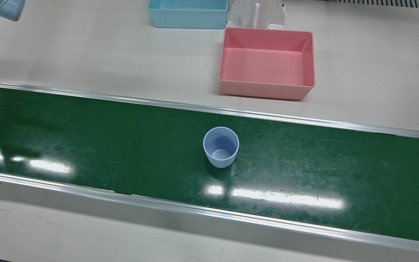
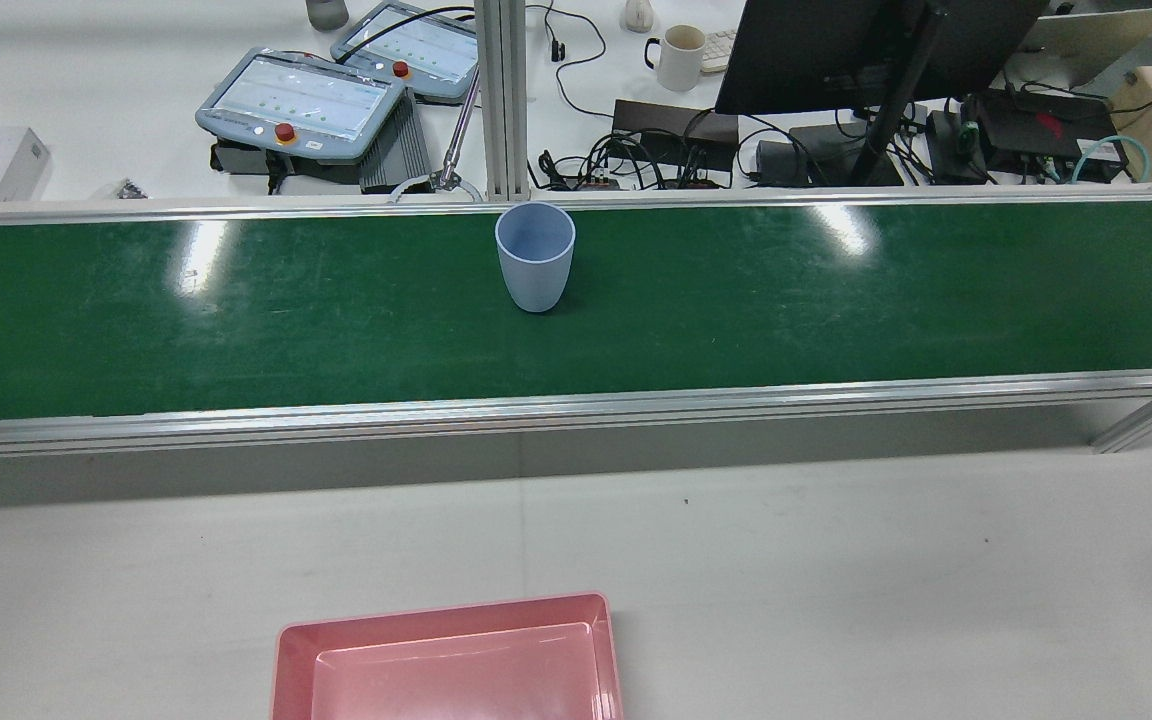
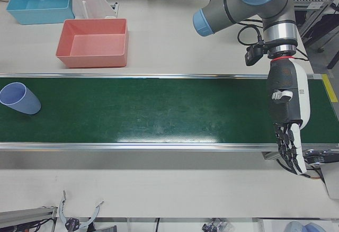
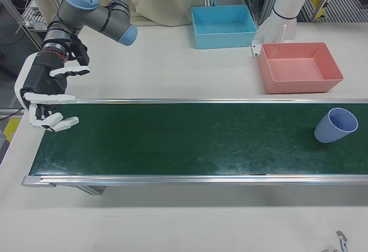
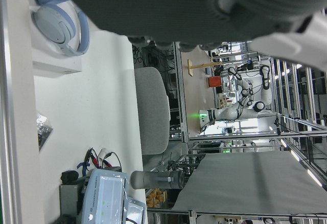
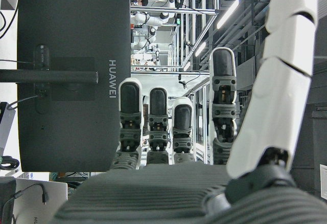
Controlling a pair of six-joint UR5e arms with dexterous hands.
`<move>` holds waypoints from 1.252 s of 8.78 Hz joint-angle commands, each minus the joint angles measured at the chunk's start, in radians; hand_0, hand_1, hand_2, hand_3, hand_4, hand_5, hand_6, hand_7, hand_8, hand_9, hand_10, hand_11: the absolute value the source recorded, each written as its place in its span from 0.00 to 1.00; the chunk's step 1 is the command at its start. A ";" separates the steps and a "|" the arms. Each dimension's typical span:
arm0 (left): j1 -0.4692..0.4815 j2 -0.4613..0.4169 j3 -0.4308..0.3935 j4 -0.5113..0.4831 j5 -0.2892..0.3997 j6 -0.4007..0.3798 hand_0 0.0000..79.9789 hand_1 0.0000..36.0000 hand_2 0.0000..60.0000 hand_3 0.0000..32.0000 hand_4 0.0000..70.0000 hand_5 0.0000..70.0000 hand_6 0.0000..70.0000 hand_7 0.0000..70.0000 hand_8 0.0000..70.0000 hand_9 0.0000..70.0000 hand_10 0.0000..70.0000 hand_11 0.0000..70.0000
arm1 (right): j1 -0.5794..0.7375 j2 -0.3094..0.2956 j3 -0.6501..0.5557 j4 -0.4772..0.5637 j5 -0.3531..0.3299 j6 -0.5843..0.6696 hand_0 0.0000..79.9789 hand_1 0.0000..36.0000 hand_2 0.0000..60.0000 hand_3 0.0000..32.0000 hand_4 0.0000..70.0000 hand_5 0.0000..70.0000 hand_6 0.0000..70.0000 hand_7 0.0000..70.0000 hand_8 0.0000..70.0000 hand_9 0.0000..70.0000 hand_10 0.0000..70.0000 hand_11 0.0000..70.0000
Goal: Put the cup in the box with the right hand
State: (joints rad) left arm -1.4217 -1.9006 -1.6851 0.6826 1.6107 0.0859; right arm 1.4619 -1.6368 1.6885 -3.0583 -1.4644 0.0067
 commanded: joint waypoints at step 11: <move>0.000 0.000 0.001 0.000 0.000 0.000 0.00 0.00 0.00 0.00 0.00 0.00 0.00 0.00 0.00 0.00 0.00 0.00 | 0.001 0.008 0.014 0.041 -0.004 0.006 0.68 0.50 0.18 0.00 0.79 0.11 0.21 0.74 0.32 0.49 0.38 0.56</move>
State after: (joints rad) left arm -1.4220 -1.9006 -1.6843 0.6826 1.6107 0.0859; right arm 1.4618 -1.6314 1.6983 -3.0546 -1.4679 0.0100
